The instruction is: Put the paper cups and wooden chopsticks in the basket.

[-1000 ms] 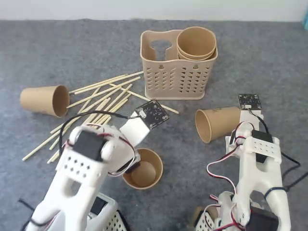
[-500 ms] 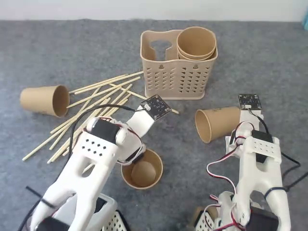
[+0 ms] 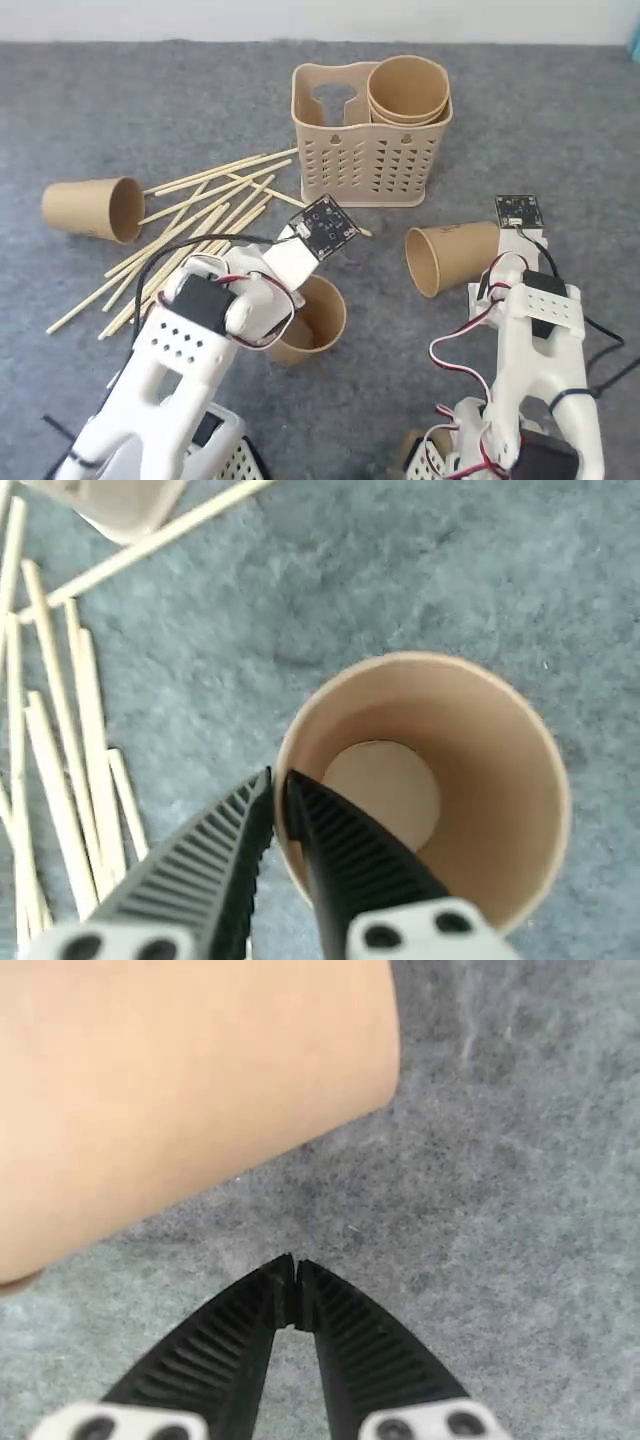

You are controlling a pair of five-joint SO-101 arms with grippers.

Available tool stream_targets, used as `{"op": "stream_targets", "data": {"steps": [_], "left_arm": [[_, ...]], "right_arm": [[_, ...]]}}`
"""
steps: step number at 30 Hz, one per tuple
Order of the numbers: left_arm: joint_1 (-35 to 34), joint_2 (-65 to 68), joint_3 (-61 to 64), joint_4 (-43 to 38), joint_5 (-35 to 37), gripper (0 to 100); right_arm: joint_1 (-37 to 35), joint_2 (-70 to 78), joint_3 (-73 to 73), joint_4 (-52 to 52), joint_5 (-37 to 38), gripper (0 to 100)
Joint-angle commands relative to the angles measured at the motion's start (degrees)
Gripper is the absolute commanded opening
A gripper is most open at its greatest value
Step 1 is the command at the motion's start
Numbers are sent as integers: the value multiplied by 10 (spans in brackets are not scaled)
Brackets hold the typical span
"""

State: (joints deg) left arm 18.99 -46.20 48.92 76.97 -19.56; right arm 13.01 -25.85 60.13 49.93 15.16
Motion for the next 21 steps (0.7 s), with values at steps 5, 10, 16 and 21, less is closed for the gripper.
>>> {"op": "stream_targets", "data": {"steps": [5, 10, 16, 21], "left_arm": [[4, -49, -91, 40, 67, 13], [0, -48, -227, 87, 133, 13], [3, -42, -407, 87, 251, 13], [-2, 27, -521, 26, 372, 13]], "right_arm": [[-3, -28, -3, -11, 10, 9], [-3, -28, -3, -11, 9, 9], [-3, -28, -3, -11, 8, 9], [-3, -27, -3, -11, 8, 9]]}}
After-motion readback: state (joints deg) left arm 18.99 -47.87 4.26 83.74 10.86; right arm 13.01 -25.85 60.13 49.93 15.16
